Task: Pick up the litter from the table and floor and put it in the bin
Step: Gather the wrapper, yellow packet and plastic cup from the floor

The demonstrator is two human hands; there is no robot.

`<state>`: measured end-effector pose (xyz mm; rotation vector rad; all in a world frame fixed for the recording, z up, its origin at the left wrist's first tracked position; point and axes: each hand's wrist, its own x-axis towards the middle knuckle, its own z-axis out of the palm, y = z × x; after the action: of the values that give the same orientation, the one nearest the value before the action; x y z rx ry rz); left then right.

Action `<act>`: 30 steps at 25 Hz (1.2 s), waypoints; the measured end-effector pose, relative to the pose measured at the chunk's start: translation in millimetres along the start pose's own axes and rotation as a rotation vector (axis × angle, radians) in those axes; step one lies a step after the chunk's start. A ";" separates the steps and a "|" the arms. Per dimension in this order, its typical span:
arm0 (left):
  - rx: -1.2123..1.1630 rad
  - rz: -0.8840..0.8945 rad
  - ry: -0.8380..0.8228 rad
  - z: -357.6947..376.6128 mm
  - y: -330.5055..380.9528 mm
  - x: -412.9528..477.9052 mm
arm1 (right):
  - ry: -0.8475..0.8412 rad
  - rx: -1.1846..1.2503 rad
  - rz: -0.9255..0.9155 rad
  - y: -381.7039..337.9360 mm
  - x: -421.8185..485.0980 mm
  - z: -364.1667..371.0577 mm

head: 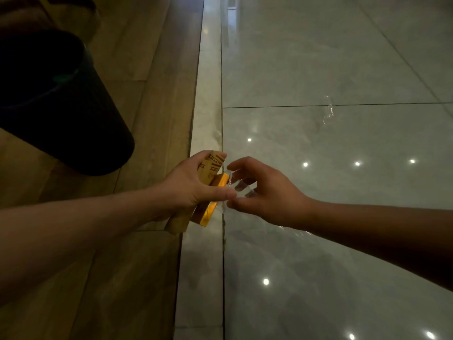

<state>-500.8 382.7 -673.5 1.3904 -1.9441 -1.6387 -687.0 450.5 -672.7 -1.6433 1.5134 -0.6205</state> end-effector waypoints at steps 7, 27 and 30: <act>-0.267 -0.132 -0.002 5.9 -15.8 4.2 | 0.033 0.046 0.057 4.3 9.4 3.4; -0.357 -0.211 -0.021 -9.4 -28.8 22.5 | -0.249 -0.438 0.347 108.9 -38.0 -10.1; -0.348 -0.195 -0.018 -15.8 -25.9 23.4 | -0.083 -0.218 0.186 77.5 -21.3 -33.9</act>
<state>-489.0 356.8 -699.2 1.4583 -1.4740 -1.9672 -762.5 466.4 -713.3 -1.6417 1.6953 -0.2914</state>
